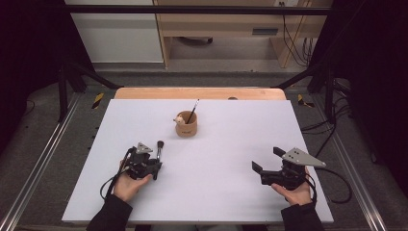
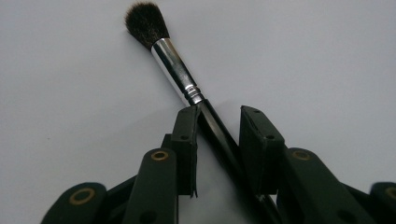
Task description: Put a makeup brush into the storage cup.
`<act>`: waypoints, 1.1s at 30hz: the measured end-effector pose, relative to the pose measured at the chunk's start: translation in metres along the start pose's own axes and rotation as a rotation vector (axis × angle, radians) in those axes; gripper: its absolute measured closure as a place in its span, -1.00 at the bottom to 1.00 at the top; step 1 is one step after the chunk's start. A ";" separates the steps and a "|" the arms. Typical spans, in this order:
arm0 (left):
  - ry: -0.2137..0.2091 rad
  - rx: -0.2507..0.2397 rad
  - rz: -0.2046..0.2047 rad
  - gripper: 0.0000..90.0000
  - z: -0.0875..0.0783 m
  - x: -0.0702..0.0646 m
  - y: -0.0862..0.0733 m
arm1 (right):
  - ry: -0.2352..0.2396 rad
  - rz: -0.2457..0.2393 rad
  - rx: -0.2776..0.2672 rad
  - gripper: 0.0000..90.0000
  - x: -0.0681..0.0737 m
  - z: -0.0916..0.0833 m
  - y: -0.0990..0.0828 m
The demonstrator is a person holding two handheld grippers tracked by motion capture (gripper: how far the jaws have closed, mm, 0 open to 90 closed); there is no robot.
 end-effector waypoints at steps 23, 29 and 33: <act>0.001 0.041 0.068 0.74 -0.004 -0.001 0.000 | 0.002 0.002 0.001 -0.88 0.001 0.000 0.000; 0.008 0.048 0.093 0.74 -0.004 -0.002 0.000 | 0.000 0.002 0.001 -0.88 0.000 0.000 0.000; 0.009 0.036 0.105 0.72 -0.006 -0.003 0.001 | 0.002 0.001 0.002 -0.88 0.001 0.000 0.000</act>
Point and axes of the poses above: each handheld gripper's, and its own axes: z roughly forward along the jaws, y roughly out of its top, x roughly to its left, the point moved 1 cm from there along z, roughly forward along the jaws, and after that the axes turned 4 degrees about y, right-handed, at the moved point
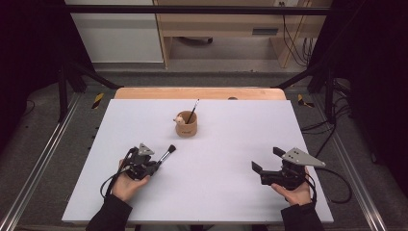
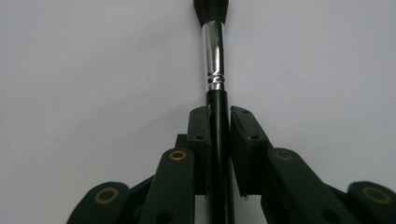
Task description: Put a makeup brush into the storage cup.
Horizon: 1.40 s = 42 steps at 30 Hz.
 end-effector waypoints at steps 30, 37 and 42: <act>0.003 0.075 0.104 -0.19 -0.017 -0.003 0.043 | 0.000 0.001 -0.010 -0.88 0.000 -0.002 0.002; -0.010 0.133 0.141 -0.19 -0.008 -0.003 0.054 | 0.001 0.003 -0.007 -0.88 0.000 -0.002 0.002; -0.013 0.171 0.143 -0.20 0.001 -0.002 0.059 | 0.003 0.003 -0.008 -0.87 0.000 -0.002 0.002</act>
Point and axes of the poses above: each handheld gripper's, and its own axes: z roughly forward along the jaws, y roughly out of its top, x roughly to its left, the point moved 1 cm from there along z, roughly forward along the jaws, and after that the axes turned 4 degrees about y, right-handed, at the moved point
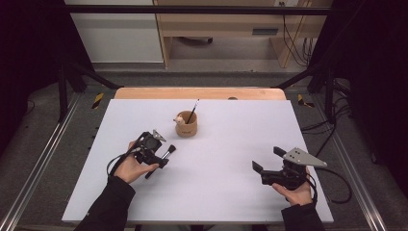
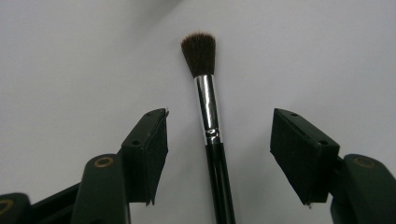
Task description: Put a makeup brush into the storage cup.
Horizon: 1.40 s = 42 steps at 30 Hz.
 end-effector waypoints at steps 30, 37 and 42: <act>-0.052 0.127 -0.003 0.56 0.026 0.004 0.003 | 0.005 -0.003 0.005 -0.87 0.000 0.002 -0.001; -0.063 0.131 -0.017 0.60 0.026 0.005 0.003 | 0.007 0.000 0.009 -0.87 0.001 0.002 -0.001; -0.066 0.132 -0.017 0.63 0.026 0.005 0.003 | 0.009 -0.003 0.008 -0.87 0.001 0.002 -0.001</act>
Point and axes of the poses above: each handheld gripper's, and its own axes: z roughly forward along the jaws, y roughly out of its top, x roughly to its left, the point moved 1 cm from there along z, roughly forward along the jaws, and after that the axes turned 4 degrees about y, right-handed, at the moved point
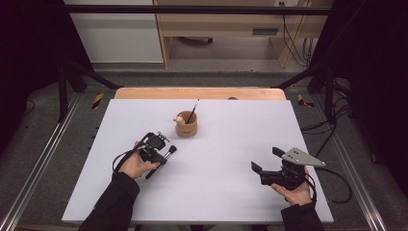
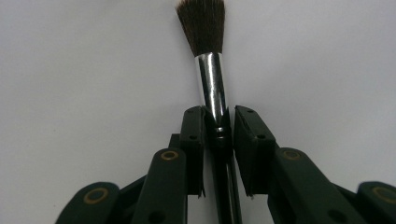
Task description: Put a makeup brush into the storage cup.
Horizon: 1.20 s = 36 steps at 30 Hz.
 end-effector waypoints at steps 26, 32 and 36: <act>0.008 0.004 0.062 0.72 0.000 -0.002 0.002 | 0.001 0.000 -0.002 -0.87 0.000 0.000 0.000; 0.024 -0.034 0.079 0.72 -0.010 -0.004 0.002 | -0.001 0.003 -0.004 -0.87 0.000 -0.001 0.000; 0.030 -0.070 0.078 0.72 -0.023 -0.004 0.001 | -0.002 0.004 -0.004 -0.87 0.000 -0.001 0.000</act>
Point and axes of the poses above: each handheld gripper's, and its own axes: z roughly forward along the jaws, y roughly out of its top, x roughly to its left, the point moved 1 cm from there along z, roughly forward along the jaws, and after that the axes turned 4 degrees about y, right-handed, at the moved point
